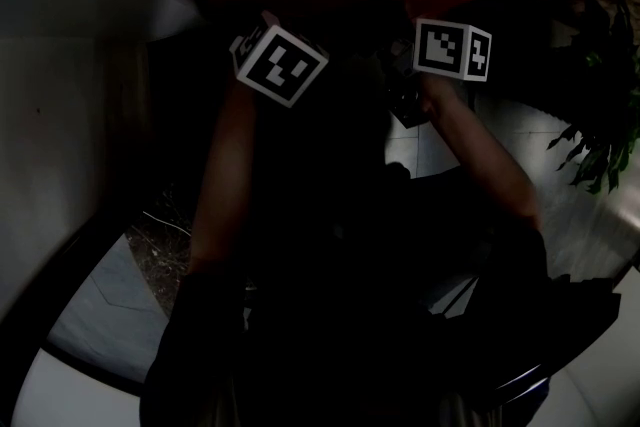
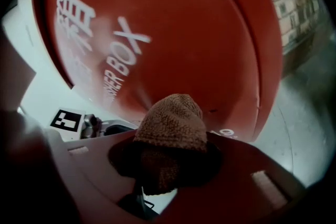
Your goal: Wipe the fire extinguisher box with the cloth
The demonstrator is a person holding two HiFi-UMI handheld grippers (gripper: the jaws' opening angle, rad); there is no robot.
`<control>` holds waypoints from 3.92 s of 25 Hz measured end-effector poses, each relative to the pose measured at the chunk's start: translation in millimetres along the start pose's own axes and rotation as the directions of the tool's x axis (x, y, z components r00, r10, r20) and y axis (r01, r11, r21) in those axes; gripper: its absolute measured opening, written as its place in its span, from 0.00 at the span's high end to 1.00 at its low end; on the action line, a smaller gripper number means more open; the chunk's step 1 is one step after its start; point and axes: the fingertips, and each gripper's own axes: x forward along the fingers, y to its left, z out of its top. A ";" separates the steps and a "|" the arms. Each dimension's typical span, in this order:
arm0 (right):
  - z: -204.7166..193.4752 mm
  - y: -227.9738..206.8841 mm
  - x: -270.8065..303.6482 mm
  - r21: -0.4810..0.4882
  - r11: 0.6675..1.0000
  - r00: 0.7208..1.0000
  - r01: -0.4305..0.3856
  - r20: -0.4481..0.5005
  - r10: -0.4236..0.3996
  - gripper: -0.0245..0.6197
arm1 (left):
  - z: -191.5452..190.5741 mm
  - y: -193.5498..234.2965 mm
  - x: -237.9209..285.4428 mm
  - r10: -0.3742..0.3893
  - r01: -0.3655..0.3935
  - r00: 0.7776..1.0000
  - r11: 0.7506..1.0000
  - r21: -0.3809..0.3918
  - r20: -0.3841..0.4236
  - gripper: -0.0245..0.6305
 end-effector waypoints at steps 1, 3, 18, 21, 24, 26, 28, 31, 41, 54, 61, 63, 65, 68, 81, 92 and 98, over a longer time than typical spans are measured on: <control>1.9 5.0 -1.4 -0.010 1.000 1.000 -0.004 -0.002 0.004 0.77 | 0.5 0.2 -0.3 0.000 0.000 1.000 1.000 0.001 0.002 0.96; 6.9 16.7 -4.8 -0.023 1.000 1.000 -0.019 0.004 0.019 0.77 | 1.8 0.0 -0.9 -0.003 0.003 1.000 1.000 0.002 0.007 0.96; 39.9 89.2 -38.0 -0.091 0.983 0.982 -0.158 0.089 0.166 0.77 | 3.5 -4.7 -0.3 -0.006 0.006 1.000 1.000 0.013 0.011 0.96; 45.6 104.9 -43.0 -0.111 0.973 0.971 -0.204 0.107 0.215 0.77 | 4.5 -4.8 -1.1 -0.004 0.004 1.000 1.000 0.016 0.013 0.96; 49.7 114.2 -46.8 -0.131 0.965 0.963 -0.229 0.113 0.244 0.77 | 3.8 -5.2 -1.1 -0.004 0.004 1.000 1.000 0.018 0.011 0.96; 51.0 117.0 -48.5 -0.134 0.962 0.961 -0.237 0.112 0.252 0.77 | 3.2 -5.0 -1.4 -0.003 0.003 1.000 1.000 0.016 0.011 0.96; 52.7 118.6 -51.4 -0.134 0.962 0.961 -0.237 0.117 0.253 0.77 | 2.9 -5.3 -1.6 -0.004 0.004 1.000 1.000 0.014 0.011 0.96; 58.3 127.7 -58.2 -0.147 0.957 0.954 -0.251 0.132 0.270 0.77 | 3.6 -5.5 -2.3 -0.003 0.003 1.000 1.000 0.017 0.014 0.96; 75.8 157.3 -81.9 -0.181 0.935 0.918 -0.306 0.206 0.340 0.77 | 3.2 -5.1 -6.1 0.003 -0.004 1.000 1.000 0.013 0.020 0.96; 82.1 181.3 -92.7 -0.152 0.883 0.840 -0.445 0.272 0.470 0.77 | 2.3 -3.4 -10.2 0.006 -0.007 1.000 1.000 0.007 0.020 0.96; 44.4 151.2 -47.1 -0.064 0.888 0.866 -0.456 0.200 0.459 0.77 | -39.8 29.8 -19.7 0.014 -0.021 0.995 0.997 -0.072 -0.099 0.96; 27.6 134.9 -25.2 -0.032 0.898 0.885 -0.439 0.157 0.439 0.77 | -50.8 42.0 -24.2 0.028 -0.040 0.993 0.994 -0.102 -0.117 0.96; 9.4 118.3 -1.7 0.001 0.904 0.898 -0.427 0.115 0.424 0.77 | -54.1 46.4 -26.8 0.027 -0.040 0.994 0.991 -0.129 -0.108 0.96; -24.4 72.7 36.1 0.040 0.954 0.954 -0.298 0.040 0.297 0.77 | -54.3 40.3 -25.0 0.003 -0.016 0.995 0.991 -0.131 -0.096 0.96; -105.2 -86.4 155.3 0.237 0.971 1.000 0.001 0.010 -0.004 0.77 | -49.7 24.2 -23.7 -0.065 0.055 0.993 0.993 -0.106 -0.095 0.96; -144.5 -138.9 206.4 0.362 0.932 0.999 0.037 -0.006 -0.037 0.77 | -58.9 1.2 -18.9 -0.082 0.074 0.989 0.995 -0.067 -0.121 0.96; -137.4 -144.9 214.9 0.359 0.932 0.998 0.056 0.001 -0.060 0.77 | -78.0 4.1 -8.1 -0.060 0.055 0.973 0.998 -0.029 -0.223 0.96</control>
